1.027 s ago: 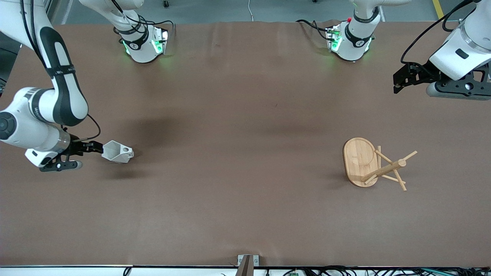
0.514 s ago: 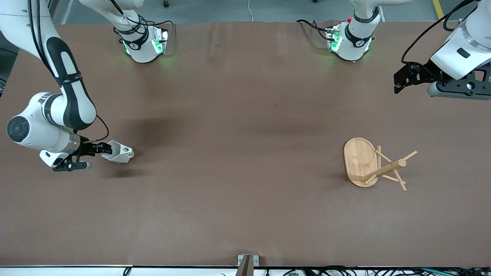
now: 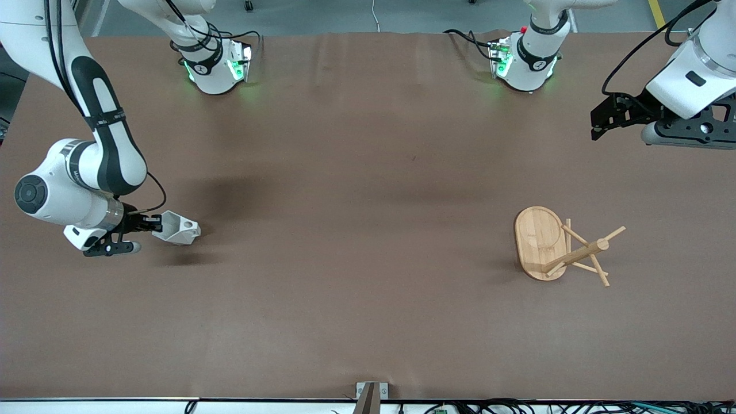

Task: Hang cup on rack
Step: 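Lift the cup with the right gripper while the left gripper approaches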

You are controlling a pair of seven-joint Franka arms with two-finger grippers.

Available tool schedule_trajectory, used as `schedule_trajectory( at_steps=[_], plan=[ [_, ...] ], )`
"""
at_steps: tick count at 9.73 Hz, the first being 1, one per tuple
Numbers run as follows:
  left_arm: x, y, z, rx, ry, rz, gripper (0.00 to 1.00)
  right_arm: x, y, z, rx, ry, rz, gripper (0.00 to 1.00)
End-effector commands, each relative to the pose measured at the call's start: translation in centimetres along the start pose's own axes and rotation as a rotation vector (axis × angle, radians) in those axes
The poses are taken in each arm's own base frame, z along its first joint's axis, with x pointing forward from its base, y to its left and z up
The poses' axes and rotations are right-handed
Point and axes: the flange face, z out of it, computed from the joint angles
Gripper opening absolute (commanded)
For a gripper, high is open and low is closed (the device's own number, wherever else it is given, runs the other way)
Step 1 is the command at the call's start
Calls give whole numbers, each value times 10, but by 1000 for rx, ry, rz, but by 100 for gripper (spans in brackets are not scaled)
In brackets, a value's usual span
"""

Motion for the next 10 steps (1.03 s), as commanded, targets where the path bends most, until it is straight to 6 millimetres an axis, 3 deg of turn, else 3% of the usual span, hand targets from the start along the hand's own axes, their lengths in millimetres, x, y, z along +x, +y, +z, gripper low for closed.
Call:
schedule_trajectory(
  at_steps=[1,3,5,6,10],
  plan=[
    [8,2,16,-15,-43,9,100,-5,-4,-14,21,-1,-5,0],
    [11,14,21,-15,-51,31,100,-8,-16,-48,38,-12,-24,0],
    [17,41,29,-16,-61,71,100,-10,-68,-92,112,-3,-75,0],
    [17,50,31,-15,-65,83,100,-10,-99,-98,169,4,-92,0],
    [5,146,47,-15,-92,319,100,-10,-219,-113,448,38,-123,0]
  ],
)
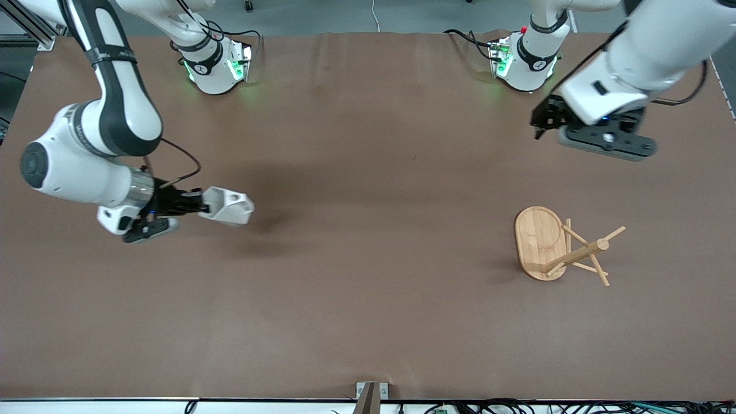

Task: Hang cup on rack
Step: 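Lift the cup with the right gripper while the left gripper approaches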

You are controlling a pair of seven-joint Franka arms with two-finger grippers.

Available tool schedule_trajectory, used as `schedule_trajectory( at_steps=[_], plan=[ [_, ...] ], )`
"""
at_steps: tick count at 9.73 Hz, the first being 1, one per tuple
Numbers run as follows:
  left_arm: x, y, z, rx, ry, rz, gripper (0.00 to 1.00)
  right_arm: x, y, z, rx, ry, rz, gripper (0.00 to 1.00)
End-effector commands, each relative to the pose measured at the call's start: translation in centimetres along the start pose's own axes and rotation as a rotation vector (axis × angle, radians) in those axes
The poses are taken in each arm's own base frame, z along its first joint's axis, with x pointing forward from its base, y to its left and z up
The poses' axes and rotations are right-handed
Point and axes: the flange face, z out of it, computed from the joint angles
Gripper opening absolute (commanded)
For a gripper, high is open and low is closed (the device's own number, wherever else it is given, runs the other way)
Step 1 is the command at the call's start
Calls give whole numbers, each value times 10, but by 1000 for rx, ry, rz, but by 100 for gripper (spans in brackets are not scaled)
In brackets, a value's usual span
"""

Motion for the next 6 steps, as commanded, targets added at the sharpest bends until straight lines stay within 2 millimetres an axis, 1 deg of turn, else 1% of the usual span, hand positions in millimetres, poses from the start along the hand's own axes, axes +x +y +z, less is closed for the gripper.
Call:
schedule_trajectory(
  at_steps=[1,2,3,4,5,6],
  plan=[
    [8,62,24,-39,-44,234,100,-1,-48,8,144,18,-5,0],
    [4,98,26,-45,-46,320,100,0,-66,12,216,27,6,0],
    [-4,138,28,-39,-47,398,100,0,-90,17,288,27,7,0],
    [-11,177,32,-28,-23,479,100,-2,-108,21,375,21,24,0],
    [-20,210,32,-13,8,595,100,-5,-127,25,486,2,30,0],
    [-23,232,34,-9,37,669,100,-8,-135,29,549,-16,6,0]
  ],
)
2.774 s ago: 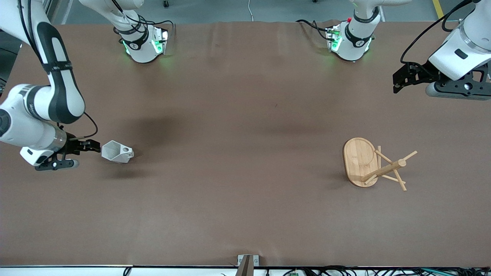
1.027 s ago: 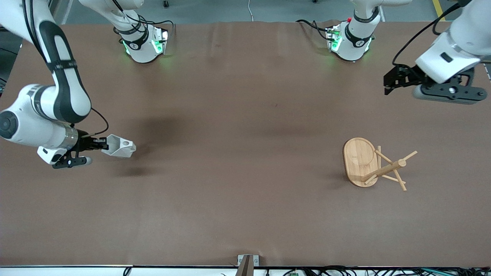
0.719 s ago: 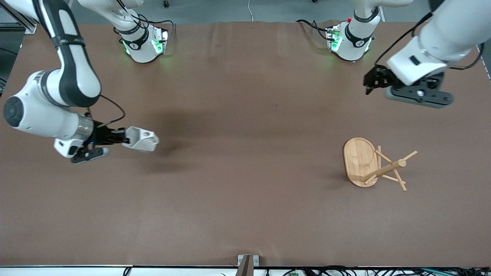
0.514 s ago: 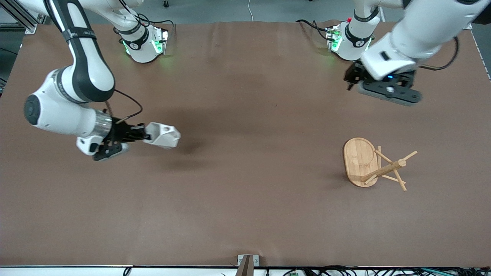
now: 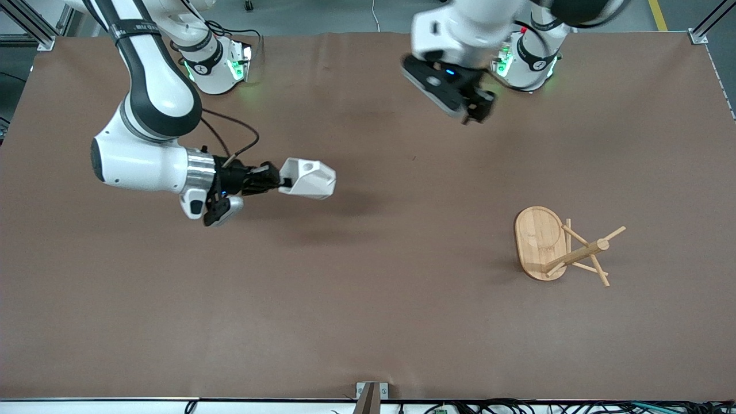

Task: Hang cup on rack
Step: 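Lift the cup with the right gripper while the left gripper approaches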

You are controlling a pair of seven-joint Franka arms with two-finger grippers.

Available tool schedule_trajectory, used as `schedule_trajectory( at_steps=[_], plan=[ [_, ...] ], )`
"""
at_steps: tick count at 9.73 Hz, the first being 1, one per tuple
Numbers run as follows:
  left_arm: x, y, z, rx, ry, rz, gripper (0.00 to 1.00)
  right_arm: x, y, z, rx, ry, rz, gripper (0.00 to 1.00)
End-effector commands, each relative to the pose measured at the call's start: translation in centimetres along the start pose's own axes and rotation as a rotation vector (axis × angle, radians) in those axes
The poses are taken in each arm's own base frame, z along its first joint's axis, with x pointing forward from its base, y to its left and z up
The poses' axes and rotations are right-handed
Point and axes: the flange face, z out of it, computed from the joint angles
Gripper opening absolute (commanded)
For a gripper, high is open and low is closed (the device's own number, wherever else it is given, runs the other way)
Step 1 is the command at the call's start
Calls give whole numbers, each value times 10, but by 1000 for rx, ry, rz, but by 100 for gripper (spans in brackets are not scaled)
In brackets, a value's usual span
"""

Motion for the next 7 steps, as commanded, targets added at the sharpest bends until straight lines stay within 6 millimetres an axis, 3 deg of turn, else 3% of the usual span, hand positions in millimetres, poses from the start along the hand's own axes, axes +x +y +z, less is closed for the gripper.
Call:
schedule_trajectory(
  at_steps=[1,2,4,7],
  plan=[
    [17,32,17,11,17,141,100,-10,-11,7,137,-66,-39,0],
    [23,50,19,11,41,185,100,-15,-13,15,178,-99,-66,0],
    [42,56,27,13,122,332,100,-20,-26,32,270,-129,-62,0],
    [49,70,36,3,142,380,100,-25,-32,58,380,-179,-56,0]
  ],
)
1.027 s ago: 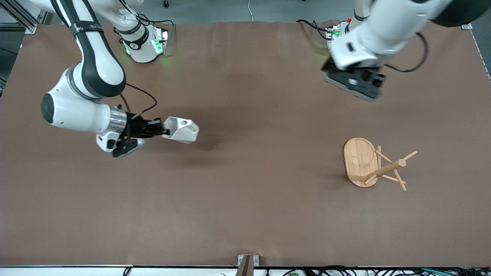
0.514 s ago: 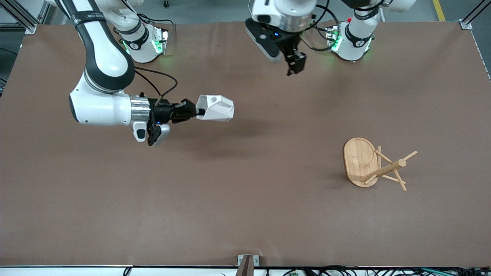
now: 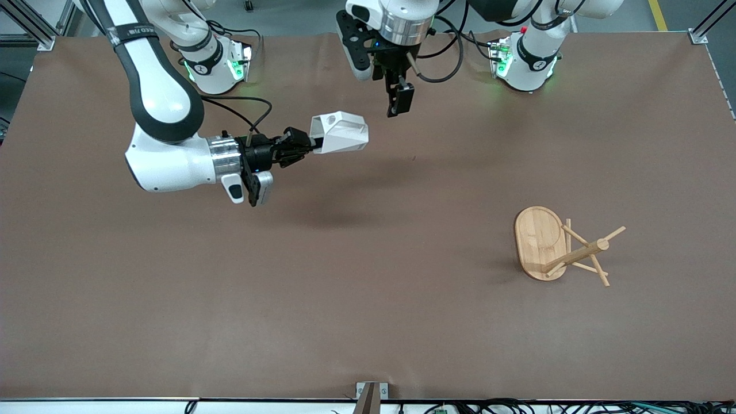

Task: Hang cup on rack
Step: 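Grasp the cup rim with the left gripper from the right gripper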

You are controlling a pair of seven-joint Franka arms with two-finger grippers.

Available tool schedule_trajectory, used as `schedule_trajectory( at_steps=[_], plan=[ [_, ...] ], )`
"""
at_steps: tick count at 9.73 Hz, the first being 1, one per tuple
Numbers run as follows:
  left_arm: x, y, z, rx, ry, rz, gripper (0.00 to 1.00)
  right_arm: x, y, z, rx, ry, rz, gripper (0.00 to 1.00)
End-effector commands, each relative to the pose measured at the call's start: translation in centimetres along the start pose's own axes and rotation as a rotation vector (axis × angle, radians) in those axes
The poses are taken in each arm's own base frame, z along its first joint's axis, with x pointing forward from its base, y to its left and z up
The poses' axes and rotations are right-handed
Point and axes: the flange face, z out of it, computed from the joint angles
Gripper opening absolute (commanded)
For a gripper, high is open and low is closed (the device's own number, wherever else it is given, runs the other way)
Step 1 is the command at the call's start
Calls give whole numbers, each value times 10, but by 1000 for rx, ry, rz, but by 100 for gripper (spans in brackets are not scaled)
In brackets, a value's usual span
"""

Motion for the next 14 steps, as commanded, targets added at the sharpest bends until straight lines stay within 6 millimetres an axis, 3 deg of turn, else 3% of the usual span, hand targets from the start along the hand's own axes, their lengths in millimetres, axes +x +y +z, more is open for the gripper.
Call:
schedule_trajectory(
  at_steps=[1,4,6,10,11,12,13,14],
  plan=[
    [1,3,20,-18,-20,21,100,-2,3,20,74,-14,-11,1],
    [2,2,21,-20,4,34,99,-7,-8,32,142,-59,-13,2],
    [-2,1,37,-28,-5,27,100,-9,-13,41,154,-71,-17,2],
    [-2,-2,46,-38,1,19,98,-10,-22,51,187,-78,-19,3],
    [-2,-2,46,-37,6,19,89,-10,-26,52,223,-70,-16,3],
    [-2,-1,47,-40,2,16,57,-10,-27,53,231,-71,-16,3],
    [-4,-4,46,-40,-1,11,35,-11,-29,54,235,-77,-18,3],
    [-6,-8,44,-38,-1,-4,21,-11,-30,53,234,-75,-20,4]
  ],
)
